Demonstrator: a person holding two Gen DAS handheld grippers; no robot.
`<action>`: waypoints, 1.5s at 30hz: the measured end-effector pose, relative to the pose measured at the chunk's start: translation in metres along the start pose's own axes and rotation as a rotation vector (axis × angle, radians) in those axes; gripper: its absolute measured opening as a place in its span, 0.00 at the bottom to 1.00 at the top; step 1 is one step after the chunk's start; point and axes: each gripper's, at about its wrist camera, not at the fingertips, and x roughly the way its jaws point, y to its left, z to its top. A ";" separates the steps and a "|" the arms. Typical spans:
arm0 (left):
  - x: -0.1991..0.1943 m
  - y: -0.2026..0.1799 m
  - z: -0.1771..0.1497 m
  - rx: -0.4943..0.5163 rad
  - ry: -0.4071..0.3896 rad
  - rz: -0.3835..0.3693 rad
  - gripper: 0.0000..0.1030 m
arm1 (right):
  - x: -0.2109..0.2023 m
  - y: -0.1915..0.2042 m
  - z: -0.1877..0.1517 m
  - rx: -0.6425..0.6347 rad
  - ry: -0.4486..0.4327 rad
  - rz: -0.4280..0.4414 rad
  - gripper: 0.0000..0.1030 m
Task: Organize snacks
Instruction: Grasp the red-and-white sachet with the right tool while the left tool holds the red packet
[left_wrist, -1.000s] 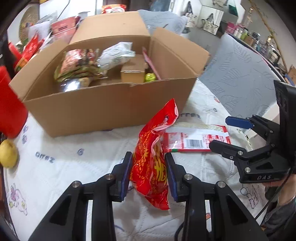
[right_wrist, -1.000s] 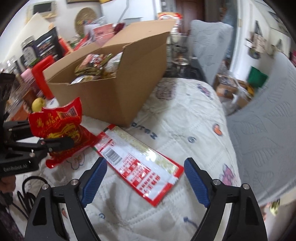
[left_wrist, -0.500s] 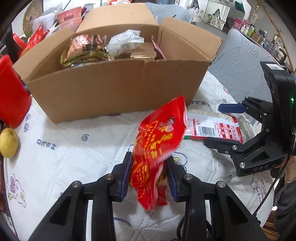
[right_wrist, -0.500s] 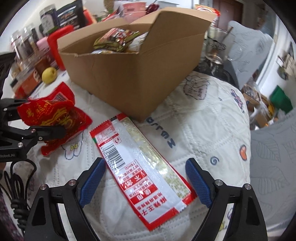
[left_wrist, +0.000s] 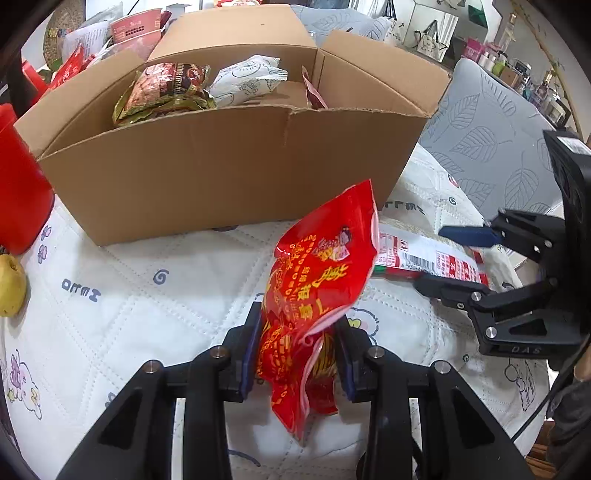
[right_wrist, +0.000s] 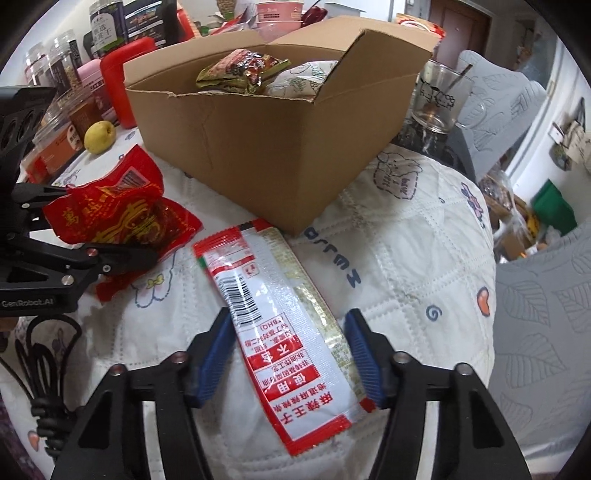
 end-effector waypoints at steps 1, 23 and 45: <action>-0.001 0.000 -0.001 0.000 -0.001 0.001 0.34 | -0.001 0.001 -0.001 0.014 0.002 -0.001 0.53; -0.051 -0.012 -0.058 0.055 0.041 -0.038 0.34 | -0.058 0.046 -0.064 0.201 0.038 0.002 0.48; -0.028 -0.030 -0.065 0.118 0.019 0.024 0.38 | -0.042 0.066 -0.073 0.172 0.044 -0.077 0.69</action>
